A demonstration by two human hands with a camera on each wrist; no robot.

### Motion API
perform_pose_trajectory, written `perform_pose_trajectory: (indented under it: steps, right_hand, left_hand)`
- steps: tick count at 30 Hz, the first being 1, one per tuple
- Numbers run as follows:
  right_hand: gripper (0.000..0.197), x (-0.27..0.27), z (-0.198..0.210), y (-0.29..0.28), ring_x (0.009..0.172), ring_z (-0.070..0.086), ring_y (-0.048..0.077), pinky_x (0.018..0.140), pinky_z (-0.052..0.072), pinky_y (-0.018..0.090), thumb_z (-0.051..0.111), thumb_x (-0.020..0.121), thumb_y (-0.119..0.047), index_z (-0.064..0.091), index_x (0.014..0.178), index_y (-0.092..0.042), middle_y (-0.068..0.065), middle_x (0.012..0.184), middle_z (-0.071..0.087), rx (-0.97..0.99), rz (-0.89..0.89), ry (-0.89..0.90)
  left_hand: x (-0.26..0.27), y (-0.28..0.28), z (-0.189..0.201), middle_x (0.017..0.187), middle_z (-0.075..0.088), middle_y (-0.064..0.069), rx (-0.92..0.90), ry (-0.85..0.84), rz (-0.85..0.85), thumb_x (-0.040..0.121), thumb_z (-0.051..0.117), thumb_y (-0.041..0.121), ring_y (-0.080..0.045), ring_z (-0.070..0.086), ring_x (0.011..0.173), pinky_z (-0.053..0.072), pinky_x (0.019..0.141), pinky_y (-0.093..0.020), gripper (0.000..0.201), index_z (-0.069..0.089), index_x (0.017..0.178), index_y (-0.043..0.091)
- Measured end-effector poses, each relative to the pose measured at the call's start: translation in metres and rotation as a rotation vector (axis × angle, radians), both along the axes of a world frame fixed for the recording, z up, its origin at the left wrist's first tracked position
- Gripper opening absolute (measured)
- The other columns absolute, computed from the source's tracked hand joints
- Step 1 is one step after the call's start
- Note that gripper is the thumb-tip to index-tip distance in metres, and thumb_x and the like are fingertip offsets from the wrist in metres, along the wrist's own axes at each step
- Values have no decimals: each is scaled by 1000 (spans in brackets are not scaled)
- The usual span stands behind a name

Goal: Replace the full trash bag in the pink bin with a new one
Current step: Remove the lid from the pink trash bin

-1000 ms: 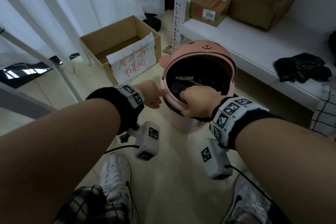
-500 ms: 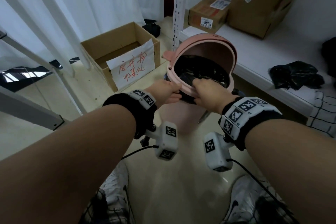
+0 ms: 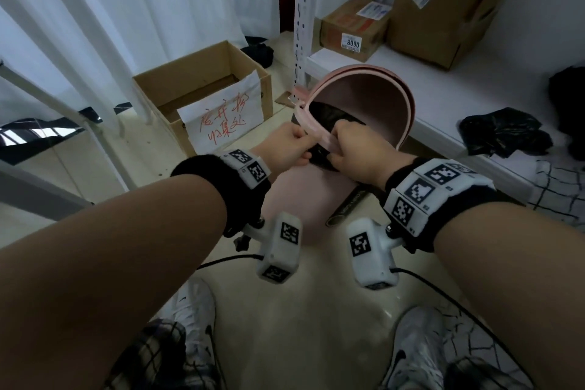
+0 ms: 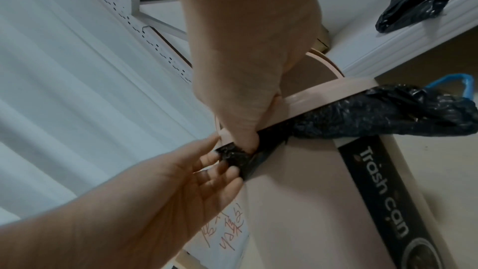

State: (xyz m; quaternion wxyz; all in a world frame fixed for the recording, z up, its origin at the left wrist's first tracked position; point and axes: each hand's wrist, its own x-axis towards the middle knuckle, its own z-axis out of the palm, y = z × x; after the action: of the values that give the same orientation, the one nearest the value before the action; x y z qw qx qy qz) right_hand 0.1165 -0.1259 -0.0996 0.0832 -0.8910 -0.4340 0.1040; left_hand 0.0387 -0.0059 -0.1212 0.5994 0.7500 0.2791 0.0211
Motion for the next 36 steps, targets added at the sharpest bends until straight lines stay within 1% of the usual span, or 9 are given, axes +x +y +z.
perform_pose_trajectory:
  steps: [2,4,9,14,18,23,26,31,36]
  right_hand:
    - [36,4,0,0,106,55,36,81,43,35,60,85,-22,50,114,-3,18,116,57,19,-73,5]
    - [41,4,-4,-1,113,51,36,90,42,38,64,84,-24,50,117,-4,17,120,54,46,-151,7]
    - [42,-4,-13,4,118,42,33,99,37,42,66,84,-29,50,116,-7,13,125,46,115,-227,-16]
    - [32,2,-5,-7,82,51,22,62,34,25,70,81,-25,51,99,-7,2,83,51,128,-144,155]
    - [30,9,-6,-20,63,43,12,51,28,20,73,76,-21,47,89,-11,-6,72,43,144,-171,256]
    - [24,12,-6,-28,69,49,19,56,35,26,72,76,-20,56,88,-7,0,71,50,168,-187,213]
    - [22,15,-2,-30,78,51,21,67,36,29,69,79,-25,58,87,-7,4,80,54,112,-186,61]
    - [25,17,-3,-41,79,49,21,60,36,27,72,77,-20,52,87,-7,5,84,51,74,-194,200]
    - [38,25,-1,-37,81,45,20,60,31,27,70,80,-21,36,66,-18,-4,69,37,52,-257,186]
  left_hand:
    - [-2,0,-9,96,56,-11,256,-18,-35,91,58,23,-20,55,82,47,78,-31,17,55,98,8]
    - [0,2,-19,122,48,-11,432,-12,-42,87,61,20,-22,54,98,44,88,-29,38,50,122,10]
    - [12,-1,-45,142,40,-9,359,-45,-114,42,73,55,-22,40,134,37,111,-42,120,25,144,13]
    - [19,4,-52,153,27,-5,465,50,-222,31,75,69,-20,29,142,30,116,-42,146,10,150,14]
    - [21,3,-50,157,22,-5,493,54,-332,40,80,65,-19,24,144,25,119,-39,142,9,151,12]
    - [23,-3,-53,156,24,-5,488,20,-320,40,77,70,-19,25,144,27,118,-41,139,12,150,14]
    - [24,-6,-51,158,18,-7,508,30,-316,54,82,58,-21,20,145,23,119,-41,131,9,151,10]
    - [21,-15,-46,160,8,-8,559,81,-382,68,80,40,-20,12,147,14,119,-29,119,0,151,7]
    - [26,-10,-36,152,32,-11,493,37,-373,81,71,26,-23,32,140,27,115,-31,84,24,148,7]
